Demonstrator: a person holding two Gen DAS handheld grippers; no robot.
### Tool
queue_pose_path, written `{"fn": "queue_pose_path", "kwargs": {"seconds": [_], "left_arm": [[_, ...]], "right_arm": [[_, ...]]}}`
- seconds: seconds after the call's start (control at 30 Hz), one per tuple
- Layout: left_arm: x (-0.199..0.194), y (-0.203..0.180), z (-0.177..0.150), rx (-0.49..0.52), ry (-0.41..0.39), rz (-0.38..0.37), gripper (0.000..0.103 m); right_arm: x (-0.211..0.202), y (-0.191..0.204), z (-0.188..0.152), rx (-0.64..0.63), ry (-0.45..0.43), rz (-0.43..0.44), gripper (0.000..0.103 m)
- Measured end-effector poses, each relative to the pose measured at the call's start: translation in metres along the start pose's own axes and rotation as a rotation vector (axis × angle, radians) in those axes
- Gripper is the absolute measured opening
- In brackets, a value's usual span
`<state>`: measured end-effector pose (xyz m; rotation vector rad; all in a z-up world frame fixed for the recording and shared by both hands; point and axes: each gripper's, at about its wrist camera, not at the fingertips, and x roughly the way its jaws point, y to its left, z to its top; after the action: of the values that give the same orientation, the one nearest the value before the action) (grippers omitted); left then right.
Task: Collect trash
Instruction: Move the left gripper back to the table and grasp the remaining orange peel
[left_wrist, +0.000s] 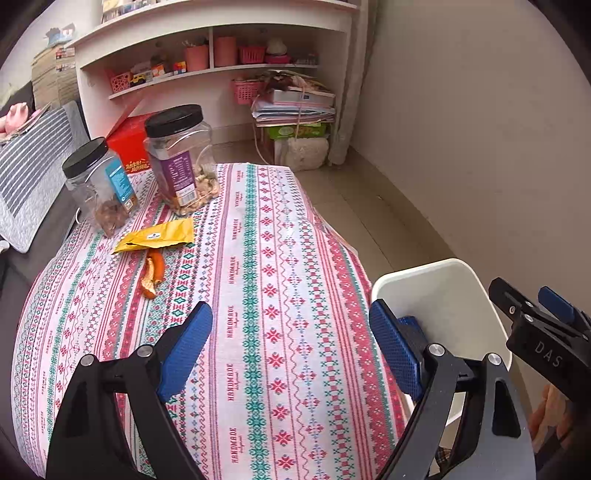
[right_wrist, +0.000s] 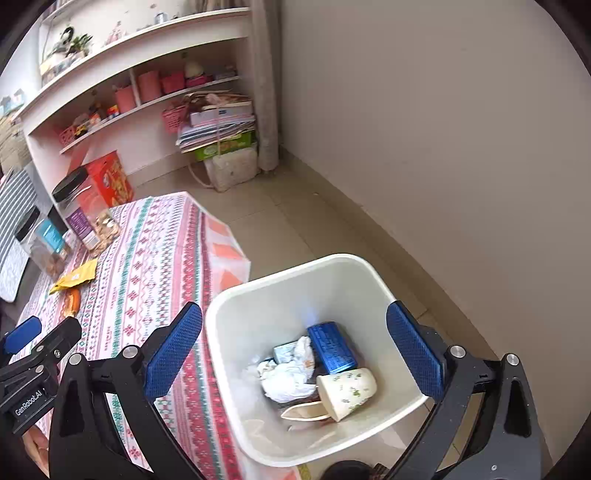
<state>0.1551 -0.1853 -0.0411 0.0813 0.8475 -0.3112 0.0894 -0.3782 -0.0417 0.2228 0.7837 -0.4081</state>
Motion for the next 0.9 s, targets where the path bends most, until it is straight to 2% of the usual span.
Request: {"fn": "queue_pose_path", "kwargs": {"seconds": [0.47,0.67,0.9], "left_arm": [[0.022,0.094,-0.008,-0.131,0.05,0.085,0.084],[0.055,0.134,-0.012,-0.181,0.101,0.139,0.084],[0.107,0.155,0.002,-0.168,0.162,0.133,0.084]], "right_arm": [[0.023,0.087,-0.001,-0.11,0.044,0.068,0.096],[0.037,0.113,-0.002,-0.137,0.071,0.086,0.096],[0.051,0.138,-0.001,-0.144,0.095,0.114,0.096]]}}
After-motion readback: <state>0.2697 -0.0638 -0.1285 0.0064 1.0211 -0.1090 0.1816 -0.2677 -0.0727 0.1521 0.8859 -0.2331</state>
